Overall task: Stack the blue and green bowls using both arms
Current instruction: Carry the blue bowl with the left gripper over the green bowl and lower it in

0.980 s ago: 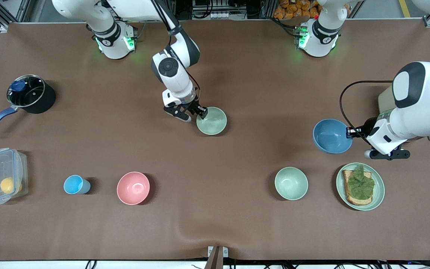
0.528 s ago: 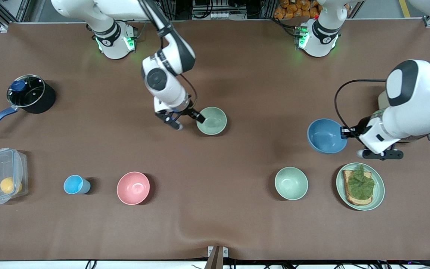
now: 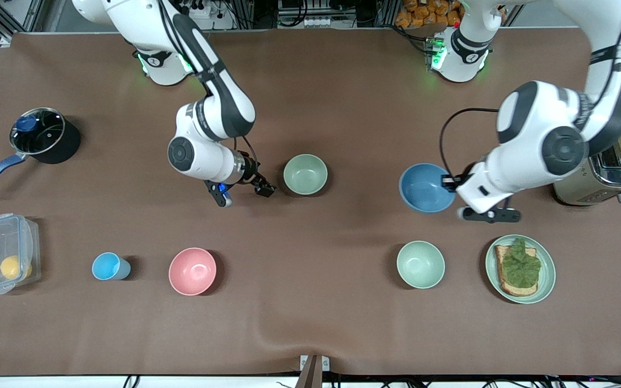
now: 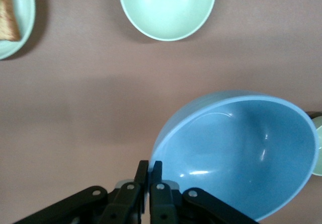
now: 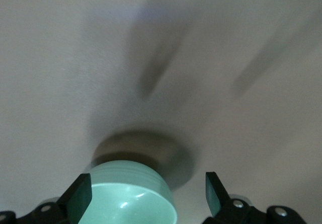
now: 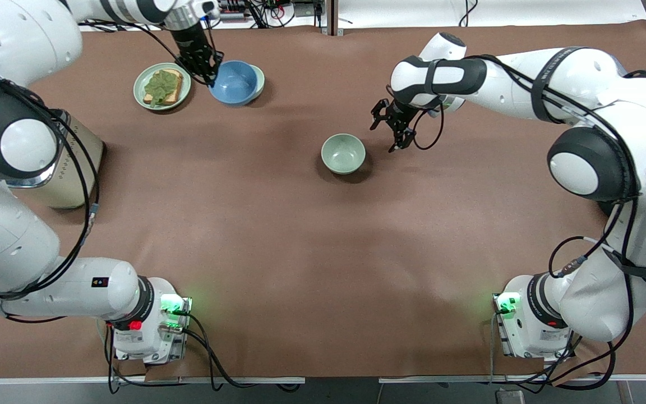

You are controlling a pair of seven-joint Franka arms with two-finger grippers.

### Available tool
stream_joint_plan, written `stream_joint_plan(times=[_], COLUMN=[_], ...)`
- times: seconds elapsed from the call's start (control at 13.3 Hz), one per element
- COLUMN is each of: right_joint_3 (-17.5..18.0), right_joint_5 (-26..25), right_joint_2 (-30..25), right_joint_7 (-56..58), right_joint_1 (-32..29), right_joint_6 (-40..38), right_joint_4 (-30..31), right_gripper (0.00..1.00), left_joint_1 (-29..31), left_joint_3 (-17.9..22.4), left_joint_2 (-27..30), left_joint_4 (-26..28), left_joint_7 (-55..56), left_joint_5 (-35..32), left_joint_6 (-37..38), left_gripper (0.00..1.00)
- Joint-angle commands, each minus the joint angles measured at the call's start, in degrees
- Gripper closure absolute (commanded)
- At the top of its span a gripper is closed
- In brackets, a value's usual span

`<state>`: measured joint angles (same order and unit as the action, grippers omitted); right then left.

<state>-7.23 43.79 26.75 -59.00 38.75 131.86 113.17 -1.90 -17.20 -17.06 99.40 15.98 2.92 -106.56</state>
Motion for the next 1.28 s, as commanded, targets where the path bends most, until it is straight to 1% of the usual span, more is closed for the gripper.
stream_joint_plan(times=[0.0, 0.08, 0.15, 0.23, 0.45, 0.68, 0.75, 1.06, 1.21], right_joint_3=[0.7, 0.8, 0.8, 0.7, 0.8, 0.8, 0.8, 0.8, 0.8], right_joint_5=[5.0, 6.7, 7.4, 7.5, 7.6, 7.6, 7.6, 7.6, 7.7], right_joint_2=[7.0, 8.5, 8.8, 9.0, 9.1, 9.2, 9.2, 9.5, 9.5], right_joint_7=[-0.7, -0.7, -0.6, -0.2, -0.2, -0.1, -0.1, -0.1, 0.0], right_joint_1=[0.6, 1.2, 1.9, 1.4, 0.4, 0.3, 0.3, 0.3, 0.2], right_joint_6=[0.1, 0.2, 0.2, 0.1, 0.0, 0.1, 0.1, 0.2, 0.2], right_joint_4=[-5.1, -6.5, -6.8, -6.8, -6.8, -6.8, -6.8, -6.8, -6.8], right_gripper=[0.0, 0.0, 0.0, 0.0, 0.0, 0.0, 0.0, 0.0, 0.0], left_joint_1=[-4.1, -6.2, -7.8, -8.6, -11.5, -13.3, -14.4, -18.3, -19.5], left_joint_3=[0.2, 0.2, 0.2, 0.2, -0.5, -0.4, -0.4, -0.4, -0.4], left_joint_2=[-0.7, -0.7, -0.5, -0.6, -1.8, -2.0, -2.3, -5.7, -6.4], left_joint_4=[0.0, 0.9, 3.1, 4.2, 4.1, 4.0, 4.0, 3.6, 3.5], left_joint_7=[6.8, 9.6, 10.8, 12.5, 18.0, 19.4, 20.2, 23.6, 26.2], left_joint_5=[1.4, 1.4, 1.4, 1.5, 1.5, 6.2, 6.8, 6.5, 6.5], left_joint_6=[-1.2, -2.7, -6.6, -8.8, -9.5, -11.2, -11.6, -14.1, -14.3], left_gripper=[1.0, 1.0, 1.0, 1.0, 1.0, 1.0, 1.0, 1.0, 1.0])
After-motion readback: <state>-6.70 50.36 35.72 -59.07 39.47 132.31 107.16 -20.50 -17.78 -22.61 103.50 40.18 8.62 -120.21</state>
